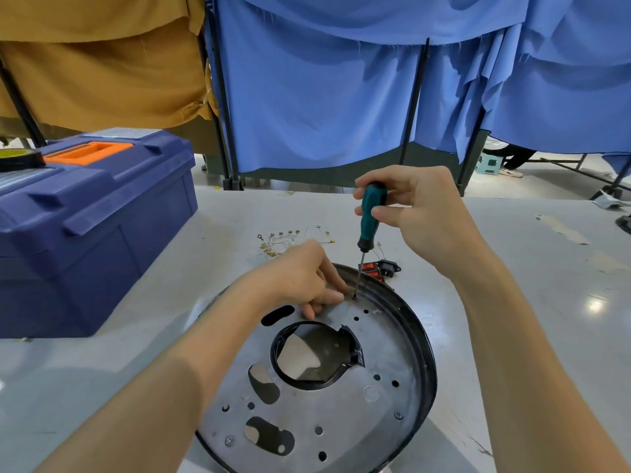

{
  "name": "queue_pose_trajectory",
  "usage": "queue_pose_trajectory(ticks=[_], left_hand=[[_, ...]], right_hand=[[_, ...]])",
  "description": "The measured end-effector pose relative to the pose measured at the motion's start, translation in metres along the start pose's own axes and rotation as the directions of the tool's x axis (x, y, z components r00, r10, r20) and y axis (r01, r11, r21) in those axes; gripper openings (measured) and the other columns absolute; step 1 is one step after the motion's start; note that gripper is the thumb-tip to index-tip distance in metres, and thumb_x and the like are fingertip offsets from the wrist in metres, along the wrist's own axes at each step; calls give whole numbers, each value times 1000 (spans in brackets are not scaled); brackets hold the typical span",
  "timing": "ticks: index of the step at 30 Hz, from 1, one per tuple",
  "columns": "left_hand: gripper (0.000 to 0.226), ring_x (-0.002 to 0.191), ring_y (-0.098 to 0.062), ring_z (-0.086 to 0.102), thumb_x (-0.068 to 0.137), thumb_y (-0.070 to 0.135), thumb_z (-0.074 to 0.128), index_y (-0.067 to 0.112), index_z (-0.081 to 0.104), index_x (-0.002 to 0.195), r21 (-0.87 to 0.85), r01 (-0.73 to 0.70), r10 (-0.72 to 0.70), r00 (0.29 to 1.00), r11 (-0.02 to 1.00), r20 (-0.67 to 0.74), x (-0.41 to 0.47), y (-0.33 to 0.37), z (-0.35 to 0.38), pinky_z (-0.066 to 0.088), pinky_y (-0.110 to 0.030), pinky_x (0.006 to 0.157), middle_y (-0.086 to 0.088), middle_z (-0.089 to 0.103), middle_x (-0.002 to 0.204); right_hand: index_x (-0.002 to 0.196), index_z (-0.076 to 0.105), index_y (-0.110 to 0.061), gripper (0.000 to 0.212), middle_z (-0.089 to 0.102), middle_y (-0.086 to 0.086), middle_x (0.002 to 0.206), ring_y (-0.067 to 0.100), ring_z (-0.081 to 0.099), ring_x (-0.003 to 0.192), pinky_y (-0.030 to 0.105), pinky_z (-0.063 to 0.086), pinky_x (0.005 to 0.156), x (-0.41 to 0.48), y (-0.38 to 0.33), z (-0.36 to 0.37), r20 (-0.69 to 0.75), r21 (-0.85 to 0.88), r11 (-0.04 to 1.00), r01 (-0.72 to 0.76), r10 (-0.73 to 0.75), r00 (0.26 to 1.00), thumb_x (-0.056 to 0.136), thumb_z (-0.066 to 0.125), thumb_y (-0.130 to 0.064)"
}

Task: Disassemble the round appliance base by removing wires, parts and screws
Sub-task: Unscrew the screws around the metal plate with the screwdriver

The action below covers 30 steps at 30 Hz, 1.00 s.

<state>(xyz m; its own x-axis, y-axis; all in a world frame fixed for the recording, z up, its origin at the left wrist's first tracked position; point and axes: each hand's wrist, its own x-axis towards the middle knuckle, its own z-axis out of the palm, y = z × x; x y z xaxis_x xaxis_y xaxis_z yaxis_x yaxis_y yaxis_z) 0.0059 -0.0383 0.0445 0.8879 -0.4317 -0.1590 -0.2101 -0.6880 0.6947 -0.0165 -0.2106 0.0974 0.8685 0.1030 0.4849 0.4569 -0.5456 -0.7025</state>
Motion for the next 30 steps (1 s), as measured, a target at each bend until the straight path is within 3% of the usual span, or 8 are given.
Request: queue_pose_trajectory(ticks=[5,9,11,15,18,21,25,30], left_hand=[[33,62,-1,64,72,40,81,24,72,100,-73,-218,195,952,973,-236,-3,16,-17,51,-22,69,3,73,80],[46,85,-13,68,82,37,74,17,66,122,-172,-266,201,925,948,-323,2,18,-7,52,-40,93,2,73,90],[45,82,-15,65,85,35,70,18,63,126,-204,-276,188,911,939,-367,4,17,-1,52,-43,94,1,72,92],[15,92,-24,70,95,13,59,16,65,109,-353,-396,259,890,848,-375,3,23,6,54,-33,92,-12,74,95],[12,80,-23,72,93,9,61,7,64,105,-342,-400,251,879,850,-405,8,27,10,58,-36,85,-11,73,91],[18,71,-21,72,84,17,74,13,63,99,-276,-422,258,840,863,-477,10,29,15,59,-41,79,-7,71,84],[28,67,-18,71,77,27,80,16,55,86,-244,-412,235,814,878,-532,10,27,17,59,-36,70,-3,69,81],[12,85,-20,73,93,5,62,9,65,104,-448,-371,223,911,813,-348,7,20,9,57,-26,84,-9,74,94]], right_hand=[[111,68,-10,39,70,5,107,18,69,100,39,54,95,0,0,1,36,30,999,33,-34,999,85,57,16],[114,69,-13,42,69,0,111,12,62,112,34,47,103,0,1,-1,34,19,999,43,-44,998,85,55,15],[113,69,-15,43,70,-2,111,5,61,111,27,48,101,-2,2,-3,52,50,998,36,-38,998,86,54,16],[106,69,-17,37,72,0,106,5,66,100,19,53,86,-3,2,-3,115,104,994,33,-45,992,87,55,11],[104,71,-22,18,71,-7,99,2,65,95,16,50,87,-2,3,-1,46,61,996,57,-60,997,88,69,-16],[108,68,-24,37,65,-10,93,1,61,83,6,47,74,-2,4,3,-65,-13,999,31,-32,997,75,79,-37],[100,67,-14,31,69,-6,88,3,64,80,16,53,76,0,3,6,-103,20,999,43,-41,994,74,82,-18],[100,71,-12,22,73,-1,96,10,69,92,27,55,87,-1,2,0,-37,44,998,49,-47,998,83,68,2]])
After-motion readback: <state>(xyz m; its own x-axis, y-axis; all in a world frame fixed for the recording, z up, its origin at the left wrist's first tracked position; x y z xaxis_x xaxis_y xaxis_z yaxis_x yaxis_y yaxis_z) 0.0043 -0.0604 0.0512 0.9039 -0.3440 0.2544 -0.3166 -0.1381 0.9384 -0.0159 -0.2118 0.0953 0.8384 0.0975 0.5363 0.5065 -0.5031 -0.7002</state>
